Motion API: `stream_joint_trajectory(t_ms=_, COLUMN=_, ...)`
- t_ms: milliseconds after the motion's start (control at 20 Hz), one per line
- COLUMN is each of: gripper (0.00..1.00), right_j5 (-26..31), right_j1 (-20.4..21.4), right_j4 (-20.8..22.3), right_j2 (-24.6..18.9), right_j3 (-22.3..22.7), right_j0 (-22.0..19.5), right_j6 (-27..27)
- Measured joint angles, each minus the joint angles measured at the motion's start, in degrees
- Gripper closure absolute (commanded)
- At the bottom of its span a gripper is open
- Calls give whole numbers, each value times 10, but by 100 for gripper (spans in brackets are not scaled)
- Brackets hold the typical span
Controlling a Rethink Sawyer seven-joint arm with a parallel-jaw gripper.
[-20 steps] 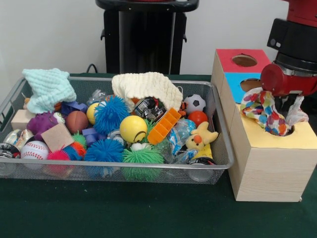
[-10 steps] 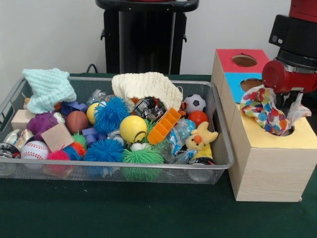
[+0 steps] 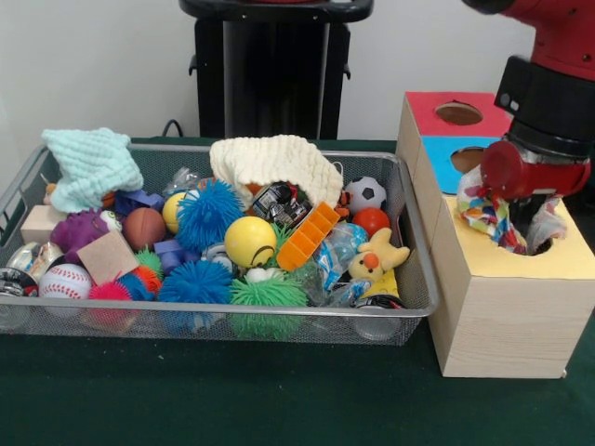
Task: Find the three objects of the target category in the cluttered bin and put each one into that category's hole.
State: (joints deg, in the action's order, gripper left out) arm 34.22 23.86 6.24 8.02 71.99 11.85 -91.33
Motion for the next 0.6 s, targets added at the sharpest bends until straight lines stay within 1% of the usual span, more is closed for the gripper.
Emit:
stream_joint_trajectory(t_ms=250, gripper=100, right_j5=-26, right_j1=-21, right_j4=0, right_j2=1, right_j3=-12, right_j0=0, right_j6=0)
stream_joint_trajectory(t_ms=600, gripper=100, right_j5=-34, right_j1=-29, right_j4=0, right_j2=4, right_j3=-27, right_j0=1, right_j6=0)
